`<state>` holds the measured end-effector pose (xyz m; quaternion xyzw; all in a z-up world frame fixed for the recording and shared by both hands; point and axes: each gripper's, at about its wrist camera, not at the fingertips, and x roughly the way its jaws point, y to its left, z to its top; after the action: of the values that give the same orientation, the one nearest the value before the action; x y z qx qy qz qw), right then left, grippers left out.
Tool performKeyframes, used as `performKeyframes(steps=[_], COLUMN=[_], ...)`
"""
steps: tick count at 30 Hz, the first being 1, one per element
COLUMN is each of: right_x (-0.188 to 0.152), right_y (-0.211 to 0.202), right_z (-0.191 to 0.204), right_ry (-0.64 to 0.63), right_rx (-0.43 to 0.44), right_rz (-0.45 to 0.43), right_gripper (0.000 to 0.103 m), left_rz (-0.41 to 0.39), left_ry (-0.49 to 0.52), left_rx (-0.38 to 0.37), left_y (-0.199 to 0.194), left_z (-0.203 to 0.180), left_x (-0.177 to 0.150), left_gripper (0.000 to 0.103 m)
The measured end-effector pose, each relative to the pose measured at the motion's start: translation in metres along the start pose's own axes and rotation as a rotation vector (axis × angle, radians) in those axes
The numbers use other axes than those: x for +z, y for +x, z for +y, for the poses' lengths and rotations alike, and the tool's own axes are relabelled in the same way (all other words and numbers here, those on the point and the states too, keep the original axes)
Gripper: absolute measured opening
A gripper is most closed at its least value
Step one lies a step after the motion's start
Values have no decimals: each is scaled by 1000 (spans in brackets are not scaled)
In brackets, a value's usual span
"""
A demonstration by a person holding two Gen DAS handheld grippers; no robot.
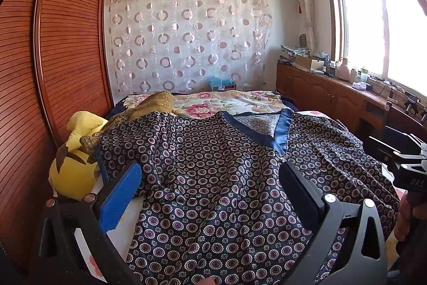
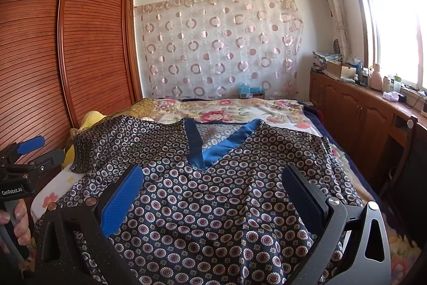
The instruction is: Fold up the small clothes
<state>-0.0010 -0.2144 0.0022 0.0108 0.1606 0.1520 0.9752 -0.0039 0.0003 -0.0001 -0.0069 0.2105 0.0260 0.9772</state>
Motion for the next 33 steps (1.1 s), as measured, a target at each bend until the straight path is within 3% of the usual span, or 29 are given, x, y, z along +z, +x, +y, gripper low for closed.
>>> performKeyframes(steps=[33], right_x=[0], right_y=[0], right_z=[-1], right_ry=[1], right_rx=[0], right_rz=[-3], right_gripper=[103], left_rz=[-3], left_ry=[7], left_rx=[5], left_y=[-4], left_z=[1], left_x=[0], left_gripper=[103])
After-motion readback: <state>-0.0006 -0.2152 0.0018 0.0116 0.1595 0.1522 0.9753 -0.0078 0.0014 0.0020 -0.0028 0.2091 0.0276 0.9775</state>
